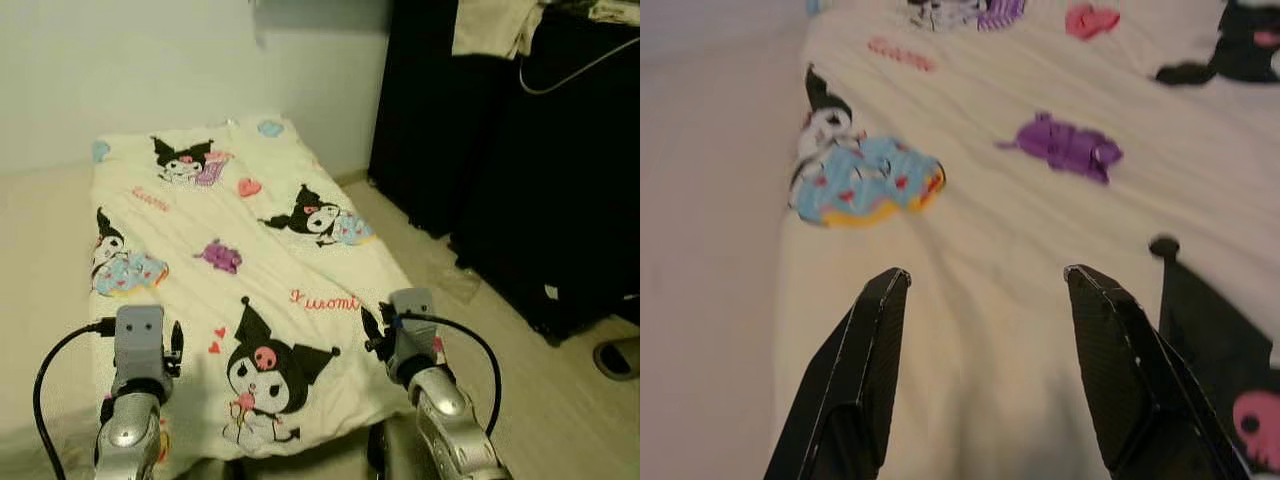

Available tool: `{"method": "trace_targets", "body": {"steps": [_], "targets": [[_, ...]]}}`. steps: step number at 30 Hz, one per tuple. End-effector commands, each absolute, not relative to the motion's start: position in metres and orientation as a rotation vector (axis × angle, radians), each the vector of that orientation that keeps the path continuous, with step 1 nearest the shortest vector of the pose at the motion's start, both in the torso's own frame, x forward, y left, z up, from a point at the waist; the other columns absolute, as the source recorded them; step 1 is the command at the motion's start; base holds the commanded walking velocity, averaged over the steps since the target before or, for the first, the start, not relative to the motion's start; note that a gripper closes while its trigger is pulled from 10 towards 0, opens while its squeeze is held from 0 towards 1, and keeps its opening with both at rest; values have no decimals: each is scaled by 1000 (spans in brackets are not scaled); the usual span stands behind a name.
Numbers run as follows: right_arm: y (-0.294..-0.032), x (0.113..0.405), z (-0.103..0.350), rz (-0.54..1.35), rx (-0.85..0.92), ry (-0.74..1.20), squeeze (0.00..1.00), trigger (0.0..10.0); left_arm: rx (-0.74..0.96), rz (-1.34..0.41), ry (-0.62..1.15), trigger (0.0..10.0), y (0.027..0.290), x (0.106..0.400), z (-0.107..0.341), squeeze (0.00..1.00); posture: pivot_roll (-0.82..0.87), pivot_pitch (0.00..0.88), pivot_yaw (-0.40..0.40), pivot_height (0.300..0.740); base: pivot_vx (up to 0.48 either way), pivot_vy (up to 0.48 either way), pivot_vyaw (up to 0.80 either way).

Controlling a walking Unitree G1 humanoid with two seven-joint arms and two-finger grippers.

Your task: Clean up the room

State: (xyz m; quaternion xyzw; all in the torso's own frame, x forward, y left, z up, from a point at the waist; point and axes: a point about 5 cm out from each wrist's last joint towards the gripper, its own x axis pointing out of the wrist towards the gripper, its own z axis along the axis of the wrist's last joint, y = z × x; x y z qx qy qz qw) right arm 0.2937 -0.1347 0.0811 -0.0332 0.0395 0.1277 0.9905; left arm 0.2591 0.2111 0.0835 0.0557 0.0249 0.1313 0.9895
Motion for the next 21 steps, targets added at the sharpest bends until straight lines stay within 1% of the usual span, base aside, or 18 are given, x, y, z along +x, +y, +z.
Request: {"method": "trace_targets", "body": {"steps": [1,6,7,10,16,17,21], "targets": [[-132,291,82,266,-65,63,0,10000,116,257,68,10000,210,258,78,0,-81,57,14,646,0,0,0],[-131,289,83,268,-58,61,0,10000,127,250,65,10000,209,258,77,0,-77,51,15,661,0,0,0],[-131,287,83,270,-56,61,0,10000,127,249,64,10000,209,258,77,0,-76,47,14,671,0,0,0],[-130,286,82,272,-53,61,0,10000,126,250,62,10000,209,257,77,0,-78,43,15,681,0,0,0],[-129,285,83,276,-49,58,0,10000,99,270,88,10000,213,255,70,0,-81,40,14,701,0,0,0],[-128,284,83,280,-47,57,0,10000,83,277,91,10000,217,255,69,0,-83,38,13,711,0,0,0],[-128,284,83,285,-46,56,0,10000,70,287,80,10000,219,254,71,0,-82,35,10,726,0,0,0]]}}
